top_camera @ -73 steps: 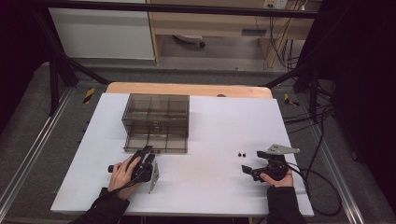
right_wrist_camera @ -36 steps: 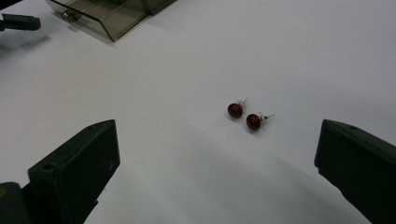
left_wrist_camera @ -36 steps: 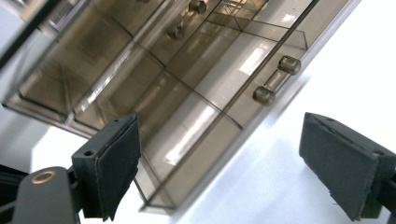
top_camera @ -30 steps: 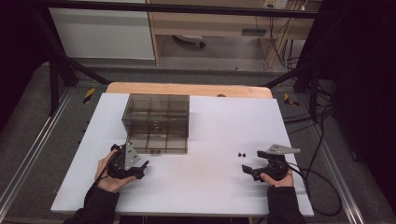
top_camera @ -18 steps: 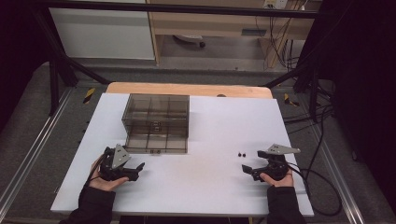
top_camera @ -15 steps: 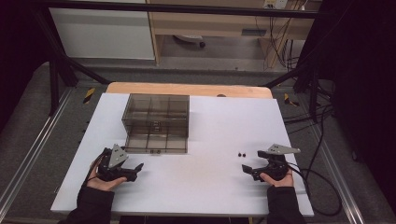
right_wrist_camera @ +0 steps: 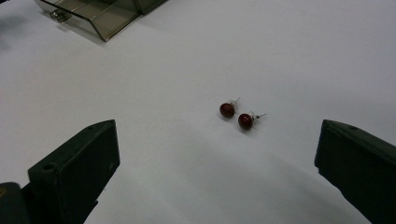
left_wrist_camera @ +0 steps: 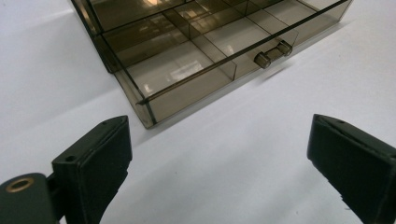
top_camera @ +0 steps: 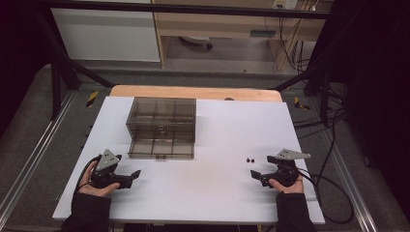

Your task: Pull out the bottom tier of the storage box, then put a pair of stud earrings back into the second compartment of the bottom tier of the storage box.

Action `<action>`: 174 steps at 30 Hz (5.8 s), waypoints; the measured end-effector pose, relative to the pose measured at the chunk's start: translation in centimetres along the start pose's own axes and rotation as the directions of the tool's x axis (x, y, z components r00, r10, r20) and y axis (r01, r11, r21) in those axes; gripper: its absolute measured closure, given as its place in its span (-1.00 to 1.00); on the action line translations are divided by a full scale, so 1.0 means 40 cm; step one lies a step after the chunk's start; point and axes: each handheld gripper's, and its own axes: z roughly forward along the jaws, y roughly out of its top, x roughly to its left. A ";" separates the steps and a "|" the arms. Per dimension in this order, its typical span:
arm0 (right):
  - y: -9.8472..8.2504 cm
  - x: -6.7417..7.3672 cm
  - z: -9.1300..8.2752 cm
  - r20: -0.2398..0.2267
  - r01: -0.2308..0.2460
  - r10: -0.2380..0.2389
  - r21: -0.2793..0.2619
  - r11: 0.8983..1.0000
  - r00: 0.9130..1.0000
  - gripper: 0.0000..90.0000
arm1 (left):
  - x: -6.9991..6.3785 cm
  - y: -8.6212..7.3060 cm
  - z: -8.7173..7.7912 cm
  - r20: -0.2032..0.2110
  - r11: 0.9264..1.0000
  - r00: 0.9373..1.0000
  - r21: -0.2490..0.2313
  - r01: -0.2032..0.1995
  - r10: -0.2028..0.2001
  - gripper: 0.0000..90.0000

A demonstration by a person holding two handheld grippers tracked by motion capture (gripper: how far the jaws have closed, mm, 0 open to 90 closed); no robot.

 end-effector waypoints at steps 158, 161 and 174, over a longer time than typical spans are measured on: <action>0.065 -0.003 0.096 0.189 -0.018 -0.017 0.181 0.983 0.982 0.78 | 0.023 -0.019 0.008 0.028 0.998 0.999 0.035 0.045 -0.046 -0.86; 0.066 -0.003 0.095 0.192 -0.018 -0.016 0.176 0.984 0.981 0.79 | 0.023 -0.019 0.009 0.028 0.998 0.999 0.035 0.045 -0.046 -0.86; 0.072 -0.003 0.079 0.182 -0.018 -0.011 0.158 0.987 0.983 0.79 | 0.024 -0.019 0.008 0.029 0.998 0.998 0.034 0.046 -0.047 -0.86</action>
